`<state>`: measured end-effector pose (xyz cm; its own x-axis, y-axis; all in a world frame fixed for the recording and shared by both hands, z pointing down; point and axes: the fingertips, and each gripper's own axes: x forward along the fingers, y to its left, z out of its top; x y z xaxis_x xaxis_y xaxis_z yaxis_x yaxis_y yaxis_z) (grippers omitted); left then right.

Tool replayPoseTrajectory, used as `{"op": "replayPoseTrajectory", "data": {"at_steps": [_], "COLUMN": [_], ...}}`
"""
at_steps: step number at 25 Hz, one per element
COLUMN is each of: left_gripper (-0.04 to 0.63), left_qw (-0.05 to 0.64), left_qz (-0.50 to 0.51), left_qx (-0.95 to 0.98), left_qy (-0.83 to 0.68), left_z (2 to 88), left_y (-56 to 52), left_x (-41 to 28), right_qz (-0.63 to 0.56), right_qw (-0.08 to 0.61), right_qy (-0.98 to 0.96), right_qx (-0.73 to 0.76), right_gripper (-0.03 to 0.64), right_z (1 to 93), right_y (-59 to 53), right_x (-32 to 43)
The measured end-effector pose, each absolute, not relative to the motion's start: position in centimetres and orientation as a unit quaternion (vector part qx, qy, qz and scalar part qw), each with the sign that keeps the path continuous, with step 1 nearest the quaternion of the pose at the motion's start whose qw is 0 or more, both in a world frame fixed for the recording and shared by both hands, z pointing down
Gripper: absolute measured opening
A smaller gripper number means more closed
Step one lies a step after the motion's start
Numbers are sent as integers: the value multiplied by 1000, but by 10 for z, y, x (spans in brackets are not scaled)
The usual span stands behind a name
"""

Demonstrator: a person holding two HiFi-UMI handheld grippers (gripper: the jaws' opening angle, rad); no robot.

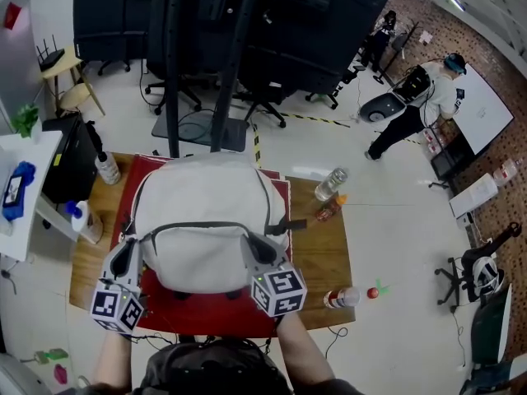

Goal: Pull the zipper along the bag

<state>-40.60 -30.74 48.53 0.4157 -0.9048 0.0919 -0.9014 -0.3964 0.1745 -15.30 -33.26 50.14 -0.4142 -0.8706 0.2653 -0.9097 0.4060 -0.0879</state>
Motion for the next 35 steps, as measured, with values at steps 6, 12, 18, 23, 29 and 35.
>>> {"op": "replayPoseTrajectory", "data": {"at_steps": [6, 12, 18, 23, 29, 35], "left_gripper": [53, 54, 52, 54, 54, 54], "left_qw": [98, 91, 52, 91, 118, 120], "left_qz": [-20, -14, 14, 15, 19, 16], "left_qx": [834, 838, 845, 840, 838, 834], "left_qy": [-542, -537, -532, -534, -532, -538], "left_z": [500, 511, 526, 548, 568, 566], "left_y": [-296, -282, -264, -255, -239, -233], "left_x": [-411, -407, -398, -397, -392, -388], "right_qz": [109, 108, 108, 109, 110, 114], "right_qw": [89, 86, 84, 83, 83, 78], "right_qy": [-833, -832, -833, -834, -836, -839], "right_qx": [536, 537, 537, 534, 531, 527], "right_gripper": [51, 51, 51, 51, 51, 51], "right_z": [502, 503, 507, 507, 507, 506], "right_y": [-332, -334, -335, -335, -332, -326], "right_x": [-156, -157, -159, -159, -159, -158]}}
